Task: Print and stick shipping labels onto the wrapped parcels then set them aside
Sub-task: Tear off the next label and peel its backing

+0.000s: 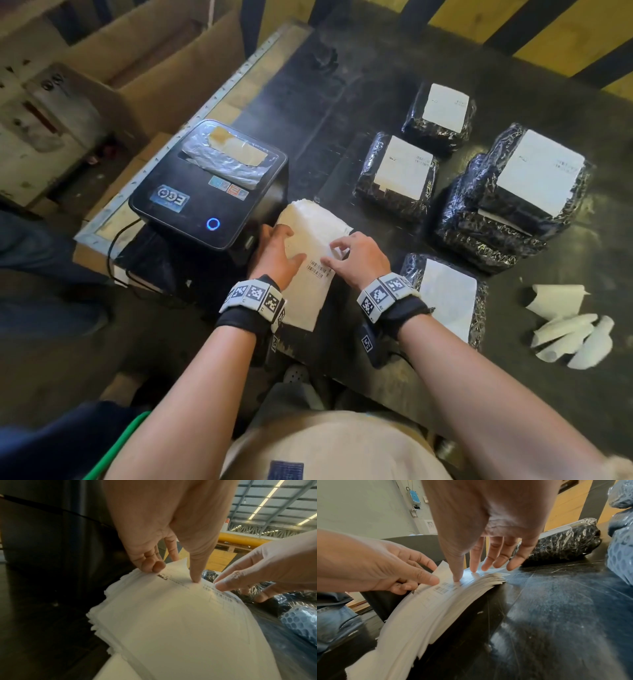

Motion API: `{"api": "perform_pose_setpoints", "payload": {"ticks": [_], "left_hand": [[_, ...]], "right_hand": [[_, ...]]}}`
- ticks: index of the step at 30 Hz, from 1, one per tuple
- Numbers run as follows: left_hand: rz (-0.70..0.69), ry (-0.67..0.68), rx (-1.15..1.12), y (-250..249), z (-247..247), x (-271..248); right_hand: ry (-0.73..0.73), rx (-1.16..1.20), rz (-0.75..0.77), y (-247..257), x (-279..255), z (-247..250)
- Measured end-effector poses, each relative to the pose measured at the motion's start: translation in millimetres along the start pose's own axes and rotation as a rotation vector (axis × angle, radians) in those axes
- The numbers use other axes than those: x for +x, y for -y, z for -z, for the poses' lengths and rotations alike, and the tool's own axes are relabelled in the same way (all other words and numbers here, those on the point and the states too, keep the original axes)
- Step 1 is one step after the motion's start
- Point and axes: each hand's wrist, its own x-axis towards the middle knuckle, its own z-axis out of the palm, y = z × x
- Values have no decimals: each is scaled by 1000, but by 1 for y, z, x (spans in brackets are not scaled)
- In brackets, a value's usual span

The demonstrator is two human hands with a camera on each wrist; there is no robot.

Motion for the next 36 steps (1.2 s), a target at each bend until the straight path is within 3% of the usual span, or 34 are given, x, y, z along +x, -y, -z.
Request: {"api": "perform_pose_setpoints", "payload": {"ticks": [5,12,18,23,27,36], "left_hand": [[-37,-85,-79,-4,1,4],[-85,-93,-199,-13,8,-2],[-65,-89,-192,-7,16,-4],[-122,-106,-176,-14,21,-9],[-144,-147,-264,-31,23,-14],[-149,164,-327,-58,-7,-36]], "right_hand": [[14,31,4,0,2,-2],[46,118,24,1,2,6],[83,423,34,3,-6,30],[10,605,52,2,-19,47],[77,744,39,-6,-38,54],[-143,930,-27,-39,-69,75]]}}
